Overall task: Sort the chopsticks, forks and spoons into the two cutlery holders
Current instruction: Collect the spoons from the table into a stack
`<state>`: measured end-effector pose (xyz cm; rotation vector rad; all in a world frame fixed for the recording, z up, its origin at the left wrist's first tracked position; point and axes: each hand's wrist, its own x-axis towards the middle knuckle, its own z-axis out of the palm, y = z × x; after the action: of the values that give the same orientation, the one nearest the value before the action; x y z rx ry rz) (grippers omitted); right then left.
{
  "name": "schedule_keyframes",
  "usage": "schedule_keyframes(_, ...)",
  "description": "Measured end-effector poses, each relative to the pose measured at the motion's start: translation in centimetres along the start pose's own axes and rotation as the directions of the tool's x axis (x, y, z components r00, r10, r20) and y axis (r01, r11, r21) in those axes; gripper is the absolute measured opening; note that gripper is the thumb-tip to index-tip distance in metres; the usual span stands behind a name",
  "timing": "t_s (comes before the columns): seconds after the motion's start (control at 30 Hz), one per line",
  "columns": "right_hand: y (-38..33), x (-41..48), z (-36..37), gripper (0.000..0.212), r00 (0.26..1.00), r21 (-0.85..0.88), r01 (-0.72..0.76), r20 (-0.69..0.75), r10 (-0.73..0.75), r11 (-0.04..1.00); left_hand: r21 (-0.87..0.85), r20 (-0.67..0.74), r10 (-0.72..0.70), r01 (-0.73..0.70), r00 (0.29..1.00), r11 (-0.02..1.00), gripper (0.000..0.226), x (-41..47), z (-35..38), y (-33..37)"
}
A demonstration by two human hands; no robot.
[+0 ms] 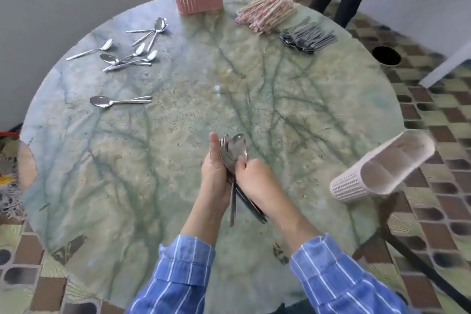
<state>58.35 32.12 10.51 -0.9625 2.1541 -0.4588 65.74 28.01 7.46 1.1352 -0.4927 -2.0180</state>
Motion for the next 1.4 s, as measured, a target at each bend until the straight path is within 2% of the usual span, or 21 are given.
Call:
schedule_keyframes(0.07, 1.3, -0.5, -2.2, 0.048, 1.000, -0.074, -0.015, -0.015, 0.014, 0.997, -0.059, -0.132, -0.014, 0.007, 0.991, 0.998, 0.063, -0.7, 2.7, -2.5)
schedule_keyframes(0.1, 2.3, -0.6, -3.1, 0.044, 1.000, -0.109, -0.016, -0.005, 0.015, 0.994, -0.087, -0.161, -0.028, 0.014, 0.986, 0.996, 0.062, -1.1, 4.0, -3.7)
schedule_keyframes(0.2, 5.6, -0.5, -5.6, 0.037, 0.997, -0.211, 0.020, 0.073, -0.005, 0.977, -0.161, -0.128, -0.065, 0.044, 0.990, 0.986, 0.082, -2.6, 7.7, -6.5)
schedule_keyframes(0.27, 7.7, -0.6, -7.2, 0.037, 0.994, -0.259, 0.052, 0.106, -0.025, 0.965, -0.122, -0.133, -0.026, 0.009, 0.991, 0.992, 0.078, -3.6, 9.8, -8.1)
schedule_keyframes(0.3, 8.5, -0.9, -8.3, 0.036, 0.994, -0.254, 0.054, 0.108, -0.027, 0.966, -0.064, -0.142, 0.018, -0.028, 0.990, 0.998, 0.066, -4.0, 10.6, -8.9)
schedule_keyframes(0.37, 9.7, -1.8, -10.9, 0.036, 0.994, -0.204, 0.053, 0.107, -0.031, 0.977, 0.025, -0.136, 0.117, -0.115, 0.984, 0.993, 0.027, -4.9, 12.0, -10.3)
schedule_keyframes(0.4, 10.2, -2.3, -12.3, 0.037, 0.994, -0.186, 0.057, 0.107, -0.037, 0.981, 0.050, -0.125, 0.150, -0.144, 0.981, 0.988, 0.020, -5.3, 12.8, -10.8)
schedule_keyframes(0.47, 11.2, -3.4, -15.0, 0.042, 0.990, -0.184, 0.105, 0.111, -0.086, 0.977, 0.031, -0.099, 0.181, -0.179, 0.979, 0.983, 0.021, -6.2, 14.5, -11.0)
schedule_keyframes(0.57, 12.2, -4.8, -19.0, 0.053, 0.976, -0.233, 0.216, 0.035, -0.214, 0.948, -0.049, -0.008, 0.194, -0.194, 0.981, 0.980, 0.030, -7.6, 17.5, -10.3)
schedule_keyframes(0.67, 12.8, -5.0, -22.8, 0.062, 0.957, -0.249, 0.285, 0.016, -0.290, 0.926, -0.091, 0.001, 0.211, -0.210, 0.977, 0.973, 0.032, -7.6, 20.7, -9.2)
schedule_keyframes(0.8, 13.6, -3.8, -27.3, 0.052, 0.924, -0.058, 0.307, 0.257, -0.283, 0.950, -0.122, -0.057, 0.237, -0.242, 0.970, 0.963, 0.047, -4.8, 24.1, -8.9)
schedule_keyframes(0.9, 15.0, -1.5, -29.5, 0.071, 0.898, 0.001, 0.296, 0.340, -0.278, 0.955, -0.136, -0.077, 0.166, -0.175, 0.983, 0.975, 0.062, -2.3, 26.5, -9.2)
schedule_keyframes(0.97, 15.5, 0.4, -31.2, 0.073, 0.888, -0.014, 0.323, 0.349, -0.298, 0.946, -0.132, -0.036, 0.163, -0.167, 0.986, 0.977, 0.049, -0.6, 28.3, -9.5)
schedule_keyframes(1.07, 15.8, 3.0, -34.1, 0.049, 0.857, -0.085, 0.415, 0.371, -0.357, 0.906, -0.180, -0.001, 0.216, -0.213, 0.976, 0.961, 0.027, 1.3, 31.2, -9.7)
schedule_keyframes(1.17, 16.3, 5.7, -36.8, 0.031, 0.829, -0.109, 0.449, 0.420, -0.368, 0.887, -0.255, 0.060, 0.228, -0.206, 0.972, 0.945, 0.024, 2.8, 33.7, -9.6)
schedule_keyframes(1.23, 16.8, 7.2, -38.6, 0.033, 0.797, -0.052, 0.438, 0.484, -0.361, 0.897, -0.233, 0.094, 0.225, -0.198, 0.970, 0.952, 0.029, 3.1, 35.2, -9.4)
schedule_keyframes(1.33, 17.8, 9.3, -41.0, 0.047, 0.743, 0.058, 0.363, 0.584, -0.327, 0.930, -0.108, 0.151, 0.230, -0.215, 0.961, 0.970, 0.049, 3.6, 36.8, -9.3)
schedule_keyframes(1.4, 18.4, 10.7, -42.4, 0.049, 0.701, 0.118, 0.334, 0.632, -0.330, 0.935, -0.025, 0.177, 0.230, -0.230, 0.957, 0.973, 0.054, 4.2, 37.7, -9.4)
